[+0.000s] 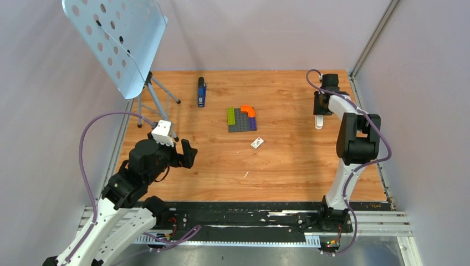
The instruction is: Load the staples into the stapler
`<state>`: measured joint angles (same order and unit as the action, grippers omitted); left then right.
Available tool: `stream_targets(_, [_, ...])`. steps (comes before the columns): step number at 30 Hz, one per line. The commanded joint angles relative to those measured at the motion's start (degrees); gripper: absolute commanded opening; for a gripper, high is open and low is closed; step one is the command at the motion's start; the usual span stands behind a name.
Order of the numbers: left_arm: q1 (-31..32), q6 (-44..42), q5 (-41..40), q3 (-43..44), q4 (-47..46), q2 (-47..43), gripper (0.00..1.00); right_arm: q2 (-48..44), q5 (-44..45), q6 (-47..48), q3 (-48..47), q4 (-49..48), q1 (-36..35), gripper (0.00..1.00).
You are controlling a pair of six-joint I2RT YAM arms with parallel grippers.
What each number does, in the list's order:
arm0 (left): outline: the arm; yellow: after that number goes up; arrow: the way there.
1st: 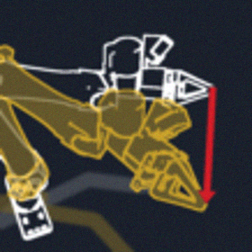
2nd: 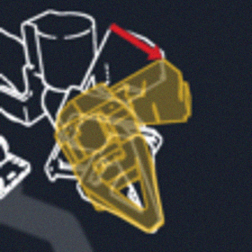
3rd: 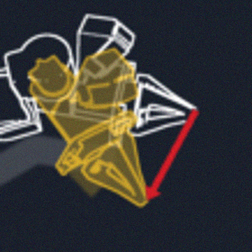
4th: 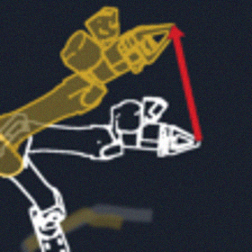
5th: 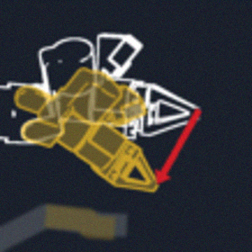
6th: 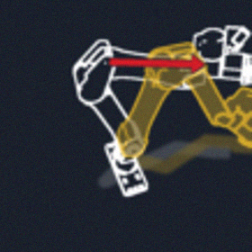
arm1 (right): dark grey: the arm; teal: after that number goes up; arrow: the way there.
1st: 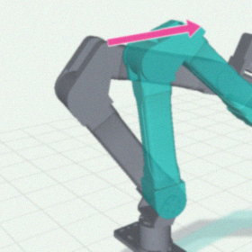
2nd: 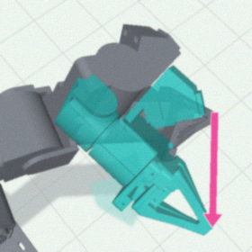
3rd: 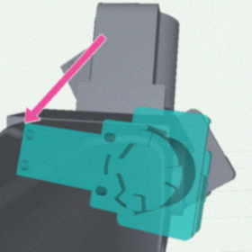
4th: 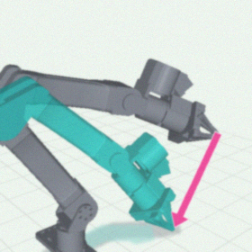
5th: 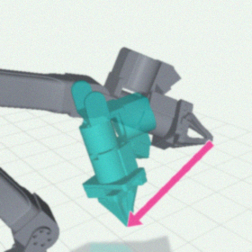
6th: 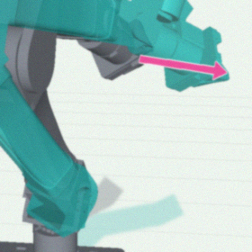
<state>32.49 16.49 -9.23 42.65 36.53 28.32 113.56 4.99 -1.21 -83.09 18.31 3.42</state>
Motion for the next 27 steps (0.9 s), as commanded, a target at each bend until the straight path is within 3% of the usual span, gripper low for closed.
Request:
stream_targets(1, [0.4,0.0,-0.7,-0.5,0.1,-0.4,0.98,-4.9,0.7,0.7,1.1,2.9,0.4,0.24])
stream_targets(6, [0.3,0.9,-0.4,-0.6,-0.2,-0.5,0.96,-13.6,-1.2,0.3,4.9,4.6,-1.7,0.15])
stream_targets(14, [0.4,4.6,4.1,-0.2,-1.9,0.9,0.92,-32.3,-10.5,-2.6,19.2,4.4,-8.7,0.14])
stream_targets(21, [0.3,14.3,13.7,-3.2,-7.9,2.1,0.86,-49.8,-16.9,-3.4,32.0,-0.1,-24.4,0.13])
stream_targets(27, [0.3,20.7,20.7,-7.9,-17.2,6.3,0.80,-59.0,-19.6,-4.4,38.4,-6.4,-37.3,0.11])
